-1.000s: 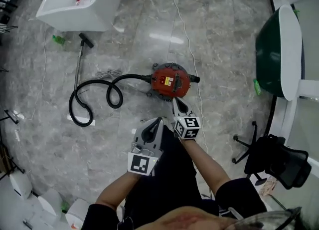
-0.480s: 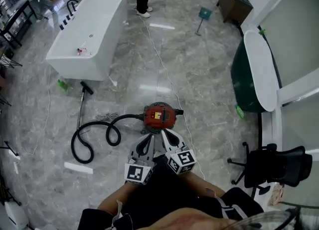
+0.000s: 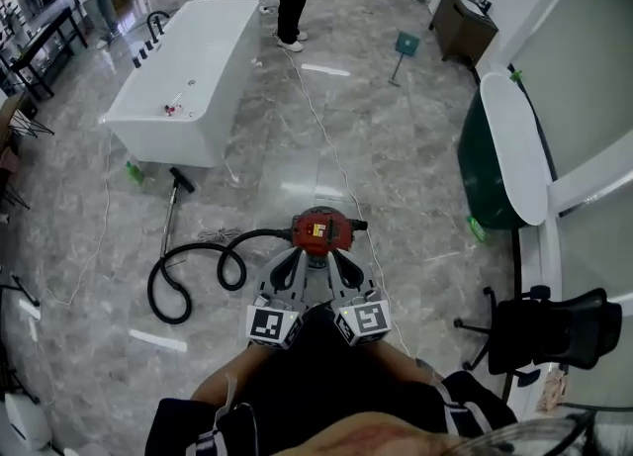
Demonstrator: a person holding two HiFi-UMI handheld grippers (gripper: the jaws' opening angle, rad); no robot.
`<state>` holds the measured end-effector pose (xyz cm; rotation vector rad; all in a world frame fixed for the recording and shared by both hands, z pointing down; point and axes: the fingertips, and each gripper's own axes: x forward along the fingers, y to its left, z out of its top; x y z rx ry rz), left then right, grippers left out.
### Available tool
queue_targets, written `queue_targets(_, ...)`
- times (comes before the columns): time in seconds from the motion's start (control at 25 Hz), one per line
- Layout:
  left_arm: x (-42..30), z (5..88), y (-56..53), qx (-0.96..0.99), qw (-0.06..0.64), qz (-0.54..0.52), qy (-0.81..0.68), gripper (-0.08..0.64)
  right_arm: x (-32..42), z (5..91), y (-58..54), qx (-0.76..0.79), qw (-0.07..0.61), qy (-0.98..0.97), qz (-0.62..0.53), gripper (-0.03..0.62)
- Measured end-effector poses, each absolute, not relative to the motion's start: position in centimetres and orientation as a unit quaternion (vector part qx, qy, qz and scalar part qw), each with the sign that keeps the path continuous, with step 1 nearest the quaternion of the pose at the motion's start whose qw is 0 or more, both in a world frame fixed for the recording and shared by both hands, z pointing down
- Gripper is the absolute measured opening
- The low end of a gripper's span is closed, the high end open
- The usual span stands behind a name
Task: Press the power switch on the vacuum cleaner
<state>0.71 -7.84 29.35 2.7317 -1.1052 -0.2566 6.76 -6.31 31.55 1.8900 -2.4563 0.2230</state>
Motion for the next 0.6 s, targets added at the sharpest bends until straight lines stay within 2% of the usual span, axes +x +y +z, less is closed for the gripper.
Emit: queue_targets(0.6, -0.6, 28.3, -5.3, 0.928, 0.085, -0.077, -0.354, 0.018, 7.0, 29.9, -4.4, 0.644, 0.009, -0.764, 0.043, 0.017)
